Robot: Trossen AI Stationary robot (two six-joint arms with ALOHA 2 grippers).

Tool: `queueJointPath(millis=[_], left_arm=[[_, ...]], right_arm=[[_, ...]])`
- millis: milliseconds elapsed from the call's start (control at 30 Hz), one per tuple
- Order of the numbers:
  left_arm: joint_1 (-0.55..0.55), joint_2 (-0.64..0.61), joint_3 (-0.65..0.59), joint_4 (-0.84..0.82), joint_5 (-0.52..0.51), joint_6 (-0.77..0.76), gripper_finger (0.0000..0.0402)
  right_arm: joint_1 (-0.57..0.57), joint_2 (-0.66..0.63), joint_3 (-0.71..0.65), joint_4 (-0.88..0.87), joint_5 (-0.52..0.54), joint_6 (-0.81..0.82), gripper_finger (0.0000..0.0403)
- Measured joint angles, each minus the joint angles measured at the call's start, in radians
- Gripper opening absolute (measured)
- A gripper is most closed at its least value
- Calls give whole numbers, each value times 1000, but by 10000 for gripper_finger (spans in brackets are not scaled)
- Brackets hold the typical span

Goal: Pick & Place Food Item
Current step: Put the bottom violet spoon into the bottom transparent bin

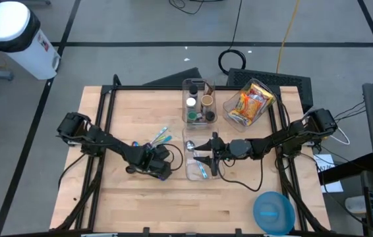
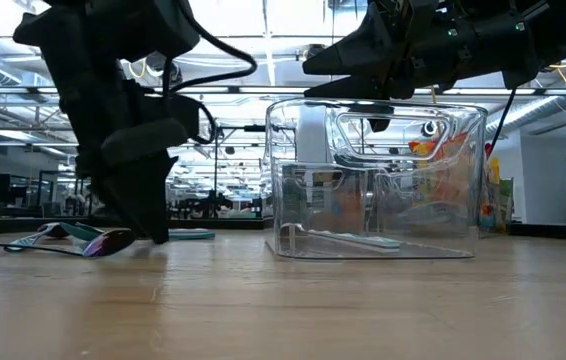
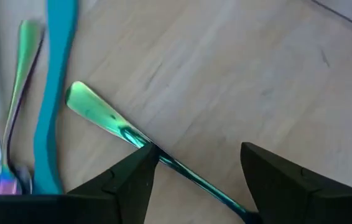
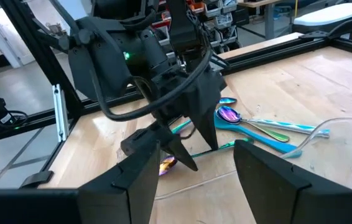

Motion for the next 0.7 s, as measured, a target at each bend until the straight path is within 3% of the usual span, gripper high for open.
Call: queueJointPath(millis=[100,367,700], left_arm=[[2,-8,-1,24,5,68,246],[20,-80,-4,8,45,15,246],[16,-73,-2,-62,38,-198,246]], right_arm=[[0,0,0,0,0,0,196],[0,0,0,0,0,0,196],[0,0,0,-2,0,0,196]])
